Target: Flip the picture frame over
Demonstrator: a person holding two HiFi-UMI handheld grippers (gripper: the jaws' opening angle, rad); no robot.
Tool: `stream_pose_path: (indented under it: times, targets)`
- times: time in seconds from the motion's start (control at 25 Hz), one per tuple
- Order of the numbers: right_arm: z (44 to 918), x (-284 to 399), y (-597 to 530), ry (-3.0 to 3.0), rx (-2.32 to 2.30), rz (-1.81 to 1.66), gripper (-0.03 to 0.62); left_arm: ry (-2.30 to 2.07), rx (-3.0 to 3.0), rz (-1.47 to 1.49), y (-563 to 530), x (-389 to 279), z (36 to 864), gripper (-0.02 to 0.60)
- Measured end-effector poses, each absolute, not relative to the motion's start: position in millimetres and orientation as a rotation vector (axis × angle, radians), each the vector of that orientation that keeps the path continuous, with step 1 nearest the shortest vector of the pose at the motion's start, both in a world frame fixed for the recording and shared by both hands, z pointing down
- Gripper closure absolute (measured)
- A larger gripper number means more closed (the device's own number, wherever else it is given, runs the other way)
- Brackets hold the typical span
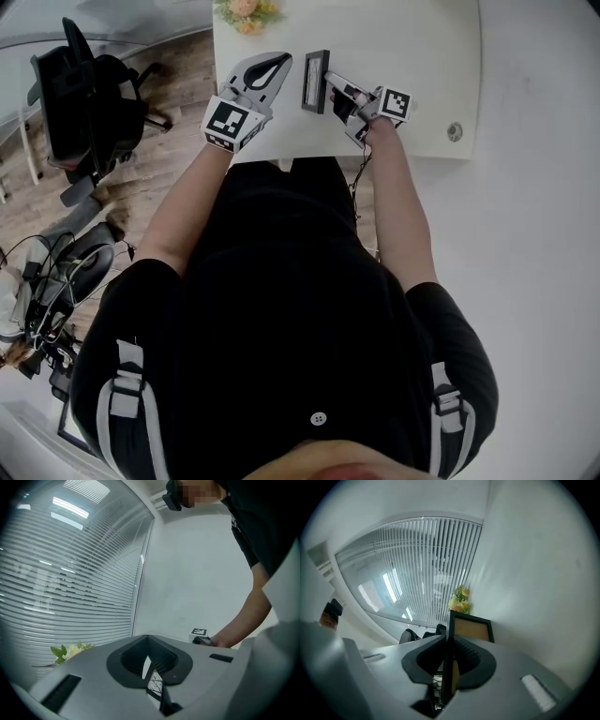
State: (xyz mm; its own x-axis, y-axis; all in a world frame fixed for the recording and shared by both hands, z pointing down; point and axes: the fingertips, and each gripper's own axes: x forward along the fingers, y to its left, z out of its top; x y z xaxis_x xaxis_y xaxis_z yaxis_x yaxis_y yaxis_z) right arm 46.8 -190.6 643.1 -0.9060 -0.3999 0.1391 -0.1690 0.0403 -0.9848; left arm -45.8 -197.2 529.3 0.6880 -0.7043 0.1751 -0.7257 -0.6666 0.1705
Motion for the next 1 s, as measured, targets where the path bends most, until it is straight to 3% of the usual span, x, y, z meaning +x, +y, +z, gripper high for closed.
stream_pose_path:
  times: [1.0]
  targets:
    - [664,88,-191,2.436,-0.993,-1.924,0.484,-1.140,2.742,0.108,-200,-34,494,0.578]
